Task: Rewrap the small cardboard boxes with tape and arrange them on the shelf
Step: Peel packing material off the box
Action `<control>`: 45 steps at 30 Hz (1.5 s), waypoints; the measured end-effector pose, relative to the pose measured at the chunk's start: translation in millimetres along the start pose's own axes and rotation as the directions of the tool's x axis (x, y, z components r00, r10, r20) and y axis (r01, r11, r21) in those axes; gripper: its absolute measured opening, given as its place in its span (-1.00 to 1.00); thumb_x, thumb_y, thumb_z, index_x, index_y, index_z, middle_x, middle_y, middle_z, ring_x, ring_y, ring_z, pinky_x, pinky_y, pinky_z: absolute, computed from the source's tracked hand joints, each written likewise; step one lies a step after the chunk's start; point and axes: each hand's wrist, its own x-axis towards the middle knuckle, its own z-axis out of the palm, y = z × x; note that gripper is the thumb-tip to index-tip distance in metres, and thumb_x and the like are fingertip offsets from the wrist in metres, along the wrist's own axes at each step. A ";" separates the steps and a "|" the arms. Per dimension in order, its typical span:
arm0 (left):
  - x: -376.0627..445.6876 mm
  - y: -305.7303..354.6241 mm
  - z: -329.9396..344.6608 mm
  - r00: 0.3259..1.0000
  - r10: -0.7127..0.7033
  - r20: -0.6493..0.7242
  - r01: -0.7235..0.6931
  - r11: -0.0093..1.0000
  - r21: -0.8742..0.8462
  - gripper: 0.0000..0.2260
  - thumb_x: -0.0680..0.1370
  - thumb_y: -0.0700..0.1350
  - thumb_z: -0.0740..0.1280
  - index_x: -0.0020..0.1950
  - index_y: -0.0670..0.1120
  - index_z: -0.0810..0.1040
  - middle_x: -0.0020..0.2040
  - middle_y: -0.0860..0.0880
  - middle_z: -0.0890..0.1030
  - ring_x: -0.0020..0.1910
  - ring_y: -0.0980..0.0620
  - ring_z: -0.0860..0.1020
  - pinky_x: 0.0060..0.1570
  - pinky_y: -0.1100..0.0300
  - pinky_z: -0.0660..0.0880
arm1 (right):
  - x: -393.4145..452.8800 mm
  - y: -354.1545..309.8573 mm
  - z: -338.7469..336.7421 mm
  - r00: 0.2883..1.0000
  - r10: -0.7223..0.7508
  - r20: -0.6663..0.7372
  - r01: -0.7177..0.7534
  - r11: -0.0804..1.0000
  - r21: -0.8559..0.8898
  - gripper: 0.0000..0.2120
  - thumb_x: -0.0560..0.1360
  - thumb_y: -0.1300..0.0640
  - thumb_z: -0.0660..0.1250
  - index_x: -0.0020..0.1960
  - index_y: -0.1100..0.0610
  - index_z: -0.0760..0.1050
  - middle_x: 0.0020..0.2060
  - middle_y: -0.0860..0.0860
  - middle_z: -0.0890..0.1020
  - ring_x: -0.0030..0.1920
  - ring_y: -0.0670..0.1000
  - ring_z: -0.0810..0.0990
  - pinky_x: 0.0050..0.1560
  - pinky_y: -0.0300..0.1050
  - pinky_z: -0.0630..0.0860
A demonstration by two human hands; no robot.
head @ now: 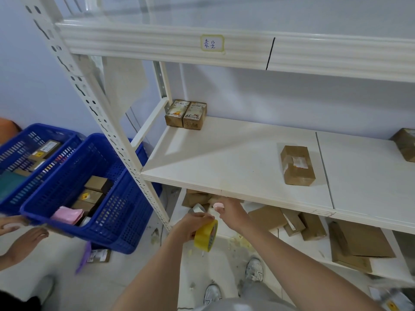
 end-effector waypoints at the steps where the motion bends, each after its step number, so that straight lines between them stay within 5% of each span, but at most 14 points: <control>1: 3.4 -0.2 -0.1 1.000 -0.007 -0.013 0.008 0.999 0.038 -0.73 0.52 0.08 0.48 0.16 0.04 0.59 0.05 -0.07 0.62 0.01 -0.04 0.62 -0.02 0.08 0.62 | -0.3 0.0 -0.5 1.000 0.002 -0.002 -0.002 1.000 -0.001 -0.81 0.64 0.13 0.28 0.19 0.13 0.58 0.09 0.07 0.61 0.06 0.10 0.62 0.09 0.00 0.59; 4: 8.3 3.7 2.0 0.996 -0.040 -0.078 0.050 0.991 0.126 -0.56 0.46 0.13 0.52 0.26 -0.01 0.56 0.10 -0.08 0.63 0.07 -0.07 0.62 0.19 0.00 0.59 | 0.3 0.5 -4.1 1.000 0.012 -0.009 -0.012 1.000 0.008 -0.84 0.63 0.16 0.28 0.11 0.16 0.61 0.06 0.11 0.64 0.00 0.13 0.64 0.07 -0.02 0.54; 8: 11.8 5.2 0.2 0.975 0.007 -0.222 0.083 0.915 0.394 -0.39 0.45 0.18 0.50 0.38 -0.07 0.43 0.27 -0.09 0.56 0.23 -0.08 0.54 0.22 0.10 0.48 | 2.8 -0.7 -7.0 0.999 0.021 -0.030 -0.020 1.000 0.016 -0.84 0.61 0.18 0.31 0.12 0.14 0.64 0.05 0.11 0.65 -0.02 0.11 0.66 0.02 -0.06 0.54; 14: 10.5 6.6 -10.2 0.985 0.010 -0.175 0.046 0.948 0.314 -0.60 0.52 0.18 0.44 0.24 -0.01 0.50 0.17 -0.08 0.55 0.18 -0.11 0.55 0.28 -0.02 0.51 | 3.1 -8.9 6.2 0.999 -0.046 -0.024 0.046 0.999 -0.024 -0.86 0.61 0.14 0.32 0.03 0.17 0.64 -0.04 0.09 0.66 -0.02 0.09 0.60 0.02 -0.04 0.51; 21: 20.3 -2.5 -6.6 0.973 -0.029 -0.227 0.074 0.978 0.194 -0.53 0.51 0.12 0.45 0.32 -0.08 0.48 0.14 -0.11 0.57 0.15 -0.12 0.55 0.22 -0.02 0.52 | 5.3 -8.4 12.3 0.997 -0.075 -0.009 0.075 0.996 -0.043 -0.88 0.57 0.16 0.32 -0.10 0.14 0.60 -0.13 0.06 0.61 -0.10 0.04 0.55 -0.14 -0.15 0.37; 29: 22.8 -11.6 -3.5 0.972 -0.115 -0.207 0.102 0.992 -0.073 -0.45 0.40 0.03 0.59 0.29 -0.09 0.46 0.02 -0.11 0.60 0.05 -0.14 0.61 0.18 -0.09 0.58 | 3.6 -7.0 15.0 0.999 -0.043 -0.013 0.042 0.998 -0.055 -0.60 0.58 0.16 0.33 -0.38 -0.05 0.30 -0.38 -0.11 0.37 -0.33 -0.08 0.34 -0.33 -0.20 0.24; 37: 25.8 -11.6 -6.1 0.969 -0.123 -0.216 0.113 0.992 -0.059 -0.42 0.37 0.06 0.60 0.27 -0.06 0.46 0.02 -0.12 0.59 0.02 -0.13 0.60 0.16 -0.07 0.59 | 2.8 -12.4 17.4 0.998 -0.064 0.022 0.065 0.995 -0.077 -0.53 0.56 0.18 0.32 -0.42 -0.05 0.18 -0.44 -0.10 0.26 -0.41 -0.14 0.21 -0.38 -0.21 0.14; 45: 27.2 -13.1 -2.9 0.968 -0.135 -0.211 0.131 0.991 -0.034 -0.36 0.32 0.10 0.60 0.30 -0.06 0.46 0.06 -0.13 0.61 0.02 -0.14 0.62 0.13 -0.08 0.60 | 3.2 -15.1 18.7 0.995 -0.063 0.073 0.077 0.976 -0.202 -0.55 0.56 0.19 0.29 -0.44 -0.01 0.20 -0.44 -0.07 0.29 -0.39 -0.05 0.29 -0.38 -0.17 0.19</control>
